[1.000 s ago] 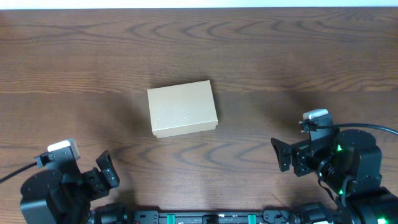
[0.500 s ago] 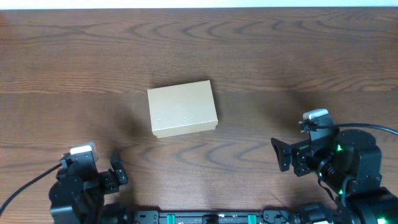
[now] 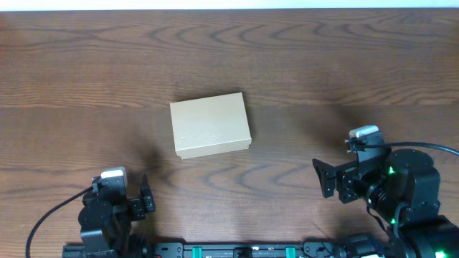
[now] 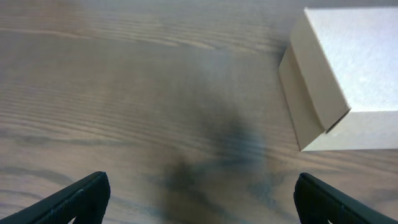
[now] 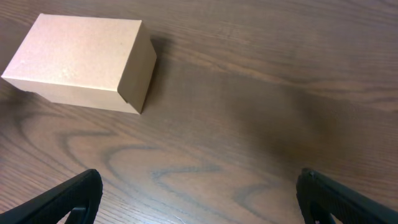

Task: Pack container

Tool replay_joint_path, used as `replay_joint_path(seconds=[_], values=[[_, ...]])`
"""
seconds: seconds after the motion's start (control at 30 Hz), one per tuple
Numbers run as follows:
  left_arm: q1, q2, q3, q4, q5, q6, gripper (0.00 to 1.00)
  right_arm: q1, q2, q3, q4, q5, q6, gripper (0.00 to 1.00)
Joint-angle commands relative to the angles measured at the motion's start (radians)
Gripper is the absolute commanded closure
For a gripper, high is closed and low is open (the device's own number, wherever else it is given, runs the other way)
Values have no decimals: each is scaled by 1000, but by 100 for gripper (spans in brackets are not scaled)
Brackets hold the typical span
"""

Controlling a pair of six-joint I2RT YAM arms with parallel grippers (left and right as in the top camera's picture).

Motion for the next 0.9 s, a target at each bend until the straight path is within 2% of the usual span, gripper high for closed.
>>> replay_joint_path(seconds=[0.0, 0.17, 0.43, 0.73, 0.87], values=[[-4, -29, -34, 12, -14, 16, 4, -7, -1, -2, -1, 3, 6, 1], [-7, -43, -81, 14, -23, 26, 4, -7, -1, -2, -1, 3, 6, 1], [-17, -43, -132, 13, -27, 138, 5, -7, -1, -2, -1, 3, 6, 1], [-17, -43, -209, 36, -45, 132, 5, -7, -1, -2, -1, 3, 6, 1], [-16, -43, -211, 45, -143, 35, 5, -7, -1, -2, -1, 3, 6, 1]])
